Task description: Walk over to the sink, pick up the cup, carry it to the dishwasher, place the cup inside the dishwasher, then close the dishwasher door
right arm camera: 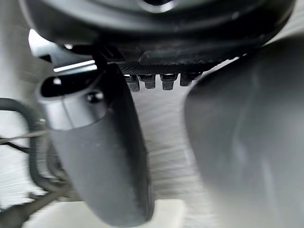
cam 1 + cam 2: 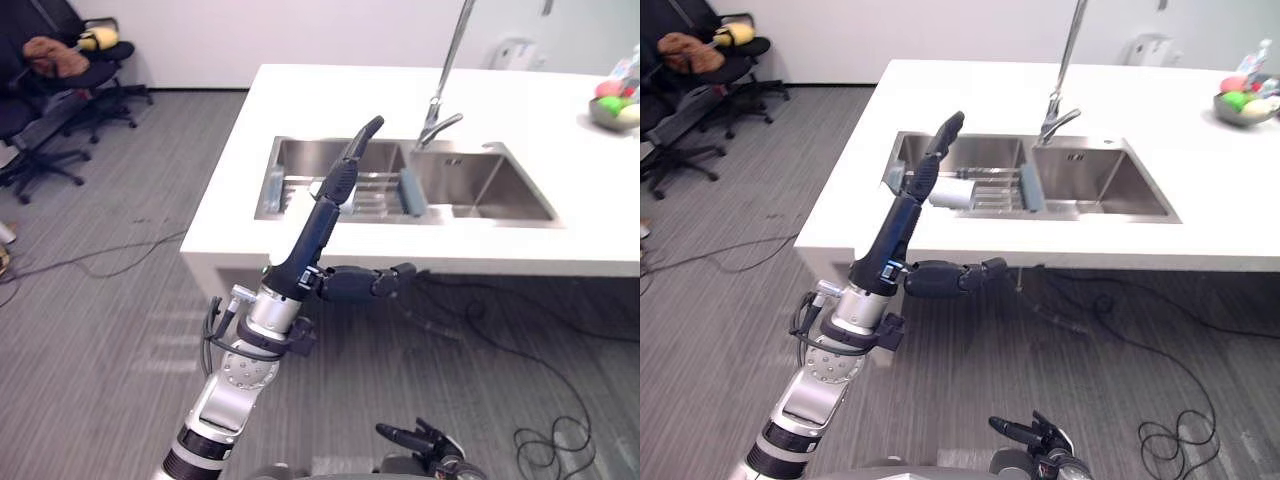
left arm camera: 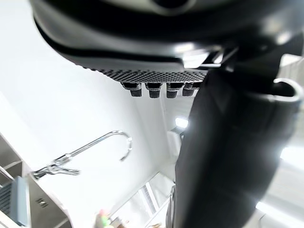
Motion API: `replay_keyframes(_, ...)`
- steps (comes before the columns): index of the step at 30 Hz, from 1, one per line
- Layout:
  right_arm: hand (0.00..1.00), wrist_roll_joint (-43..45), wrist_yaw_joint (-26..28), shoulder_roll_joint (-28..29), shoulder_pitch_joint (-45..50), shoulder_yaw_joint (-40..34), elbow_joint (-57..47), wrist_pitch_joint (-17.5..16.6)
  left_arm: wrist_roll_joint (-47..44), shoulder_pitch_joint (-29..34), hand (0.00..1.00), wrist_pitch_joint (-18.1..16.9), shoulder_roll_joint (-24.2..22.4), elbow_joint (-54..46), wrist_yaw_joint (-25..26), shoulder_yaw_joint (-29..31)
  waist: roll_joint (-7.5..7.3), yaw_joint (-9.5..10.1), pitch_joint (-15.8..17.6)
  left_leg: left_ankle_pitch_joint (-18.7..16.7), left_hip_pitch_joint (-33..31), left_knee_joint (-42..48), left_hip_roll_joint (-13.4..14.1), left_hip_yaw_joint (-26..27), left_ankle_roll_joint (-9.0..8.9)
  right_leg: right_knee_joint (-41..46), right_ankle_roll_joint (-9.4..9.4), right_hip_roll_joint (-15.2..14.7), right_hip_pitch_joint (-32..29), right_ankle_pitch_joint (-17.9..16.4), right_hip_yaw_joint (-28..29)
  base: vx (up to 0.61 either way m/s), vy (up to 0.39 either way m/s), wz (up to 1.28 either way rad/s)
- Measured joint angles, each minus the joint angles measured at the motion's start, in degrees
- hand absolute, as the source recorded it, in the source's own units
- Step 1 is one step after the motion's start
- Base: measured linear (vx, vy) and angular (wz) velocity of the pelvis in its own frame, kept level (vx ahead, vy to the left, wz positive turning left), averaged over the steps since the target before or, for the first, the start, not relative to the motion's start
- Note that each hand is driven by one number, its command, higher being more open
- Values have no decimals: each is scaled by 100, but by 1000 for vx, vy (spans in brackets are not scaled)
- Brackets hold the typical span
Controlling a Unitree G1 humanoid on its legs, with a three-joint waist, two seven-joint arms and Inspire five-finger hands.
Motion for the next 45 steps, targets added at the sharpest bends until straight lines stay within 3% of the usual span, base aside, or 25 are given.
replay_keyframes(1, 100, -7, 11, 23, 1, 2, -67, 4, 82, -116, 100, 125, 31, 136, 2, -32, 9, -58, 3, -29, 48, 2, 96, -43, -49, -523, -5, 56, -73, -73, -65, 414, -185, 46)
replay_keyframes(2, 100, -41, 19, 71, 33, 14, -247, 58, 176, -370, 100, 569, 114, 396, -12, -101, 41, -145, 22, -157, 198, 7, 314, -102, -263, -2221, 8, 249, -81, -39, -110, 414, -210, 41)
replay_keyframes(3, 100, -78, 23, 87, 39, 32, -307, 106, 183, -417, 100, 732, 156, 435, -13, -92, 37, -176, 19, -231, 258, 11, 375, -104, -382, -2930, 28, 307, -24, 64, -95, 500, -289, 45)
replay_keyframes(4, 100, -113, 22, 103, 96, 109, -411, 204, 264, -450, 100, 993, 226, 495, -6, -36, -13, -226, -10, -442, 389, 11, 411, -82, -592, -4194, 38, 352, 86, 527, 14, 335, -224, 25)
replay_keyframes(5, 100, -128, 24, 107, 153, 171, -450, 262, 356, -448, 100, 1180, 271, 506, 0, -25, -96, -218, -48, -541, 461, 23, 357, -93, -669, -4577, 36, 314, 105, 908, 152, 463, -333, 22)
replay_keyframes(6, 100, -121, 71, 95, 218, 223, -506, 392, 566, -404, 100, 1567, 327, 639, 21, 1, -165, -189, -119, -780, 654, 101, 311, -119, -832, -4589, 66, 264, 140, 1647, 381, 455, -320, 4)
replay_keyframes(7, 100, -187, 148, -147, 179, 242, -581, 515, 799, -313, 100, 1968, 131, 882, 76, 14, 197, -181, -132, -846, 670, 227, 674, -18, -933, -4607, 54, 581, 277, 1557, 421, 447, -302, 2)
replay_keyframes(9, 100, -182, 202, -236, 126, 245, -608, 593, 1010, -312, 100, 2255, 0, 1072, 176, 49, 517, -161, -182, -822, 657, 225, 996, 73, -1019, -4686, -123, 868, 326, 1423, 225, 368, -233, 7)
replay_keyframes(11, 100, -188, 249, -230, 69, 311, -633, 799, 1104, -300, 100, 2421, -12, 1071, 223, 155, 474, -115, -175, -544, 666, 233, 1114, 87, -1109, -4608, -187, 961, 343, 1190, 144, 322, -262, 13)
replay_keyframes(14, 100, -334, 460, -280, 135, 348, -746, 1076, 1307, -215, 100, 2580, -34, 1022, 364, 419, 414, -66, -133, -315, 131, 1686, 1343, -16, -1070, -4750, -281, 978, 724, 902, -11, 216, -212, 26)
replay_keyframes(15, 100, -430, 559, -301, 173, 408, -852, 1100, 1368, -216, 100, 2579, -51, 944, 370, 527, 431, -76, -135, -259, -311, 2592, 1629, 54, -1018, -4990, -307, 1020, 991, 886, -152, 226, -153, 54)
replay_keyframes(16, 100, -503, 596, -310, 215, 485, -851, 1112, 1476, -214, 100, 2551, -43, 877, 373, 609, 397, -64, -141, -390, -547, 2940, 1848, 318, -1012, -5200, -323, 1046, 1251, 880, -262, 172, -92, 52)
replay_keyframes(17, 100, -515, 600, -313, 231, 521, -833, 1115, 1496, -213, 100, 2529, -28, 852, 376, 641, 376, -48, -165, -476, -627, 2867, 1889, 463, -976, -5297, -330, 1037, 1346, 882, -299, 195, -77, 37)
replay_keyframes(18, 100, -504, 595, -353, 228, 570, -742, 1115, 1523, -215, 100, 2424, 9, 835, 375, 740, 331, -13, -216, -528, -710, 2313, 1852, 706, -928, -5439, -323, 1002, 1417, 887, -346, 120, -16, 18)
replay_keyframes(19, 100, -498, 591, -392, 204, 571, -642, 1101, 1523, -218, 100, 2357, 48, 803, 375, 830, 399, 9, -295, -468, -716, 1568, 1724, 835, -902, -5519, -292, 978, 1427, 914, -349, 165, 48, 11)
replay_keyframes(20, 100, -493, 591, -444, 164, 566, -549, 1084, 1523, -247, 100, 2296, 89, 782, 375, 921, 446, 9, -325, -145, -713, 788, 1544, 830, -913, -5559, -244, 954, 1418, 985, -349, 193, 118, -5)
replay_keyframes(21, 100, -495, 591, -527, 72, 563, -397, 1066, 1520, -284, 100, 2235, 172, 783, 373, 1039, 553, 10, -396, 328, -619, 25, 1356, 763, -1189, -5579, -147, 929, 1392, 1050, -289, 260, 157, -4)
replay_keyframes(22, 100, -496, 597, -534, 16, 558, -358, 1056, 1520, -342, 100, 2235, 252, 786, 369, 1168, 537, -45, -413, 530, -442, -451, 1160, 761, -1123, -5640, -99, 837, 1366, 1075, -271, 216, 136, 1)
replay_keyframes(28, 100, -339, 505, -532, 36, 542, -266, 1009, 1522, -904, 100, 2239, 539, 1116, 314, 1339, 526, -168, -411, 636, -366, -685, 817, 670, -1035, -6065, 46, 605, 1636, 1172, -398, 121, 81, 16)
replay_keyframes(33, 100, -303, 527, -486, -3, 493, -221, 1110, 1491, -1060, 100, 1248, 1109, 1249, -514, 1337, 533, -248, -416, 747, -270, -836, 861, 676, -1080, -6215, 5, 686, 1716, 1220, -371, -15, -21, -2)
replay_keyframes(37, 100, -281, 522, -518, -26, 432, -207, 1170, 1239, -1127, 100, 818, 1575, 1338, -1135, 1310, 577, -299, -445, 759, -157, -1048, 936, 749, -1098, -6383, -29, 823, 1742, 1388, -321, -67, -29, -12)
replay_keyframes(45, 100, -294, 571, -535, 12, 291, -190, 1129, 1173, -1140, 100, 673, 2071, 1771, -1840, 1312, 566, -378, -448, 806, -55, -1173, 831, 894, -1042, -6504, 56, 728, 1736, 1591, -180, -98, 20, -9)
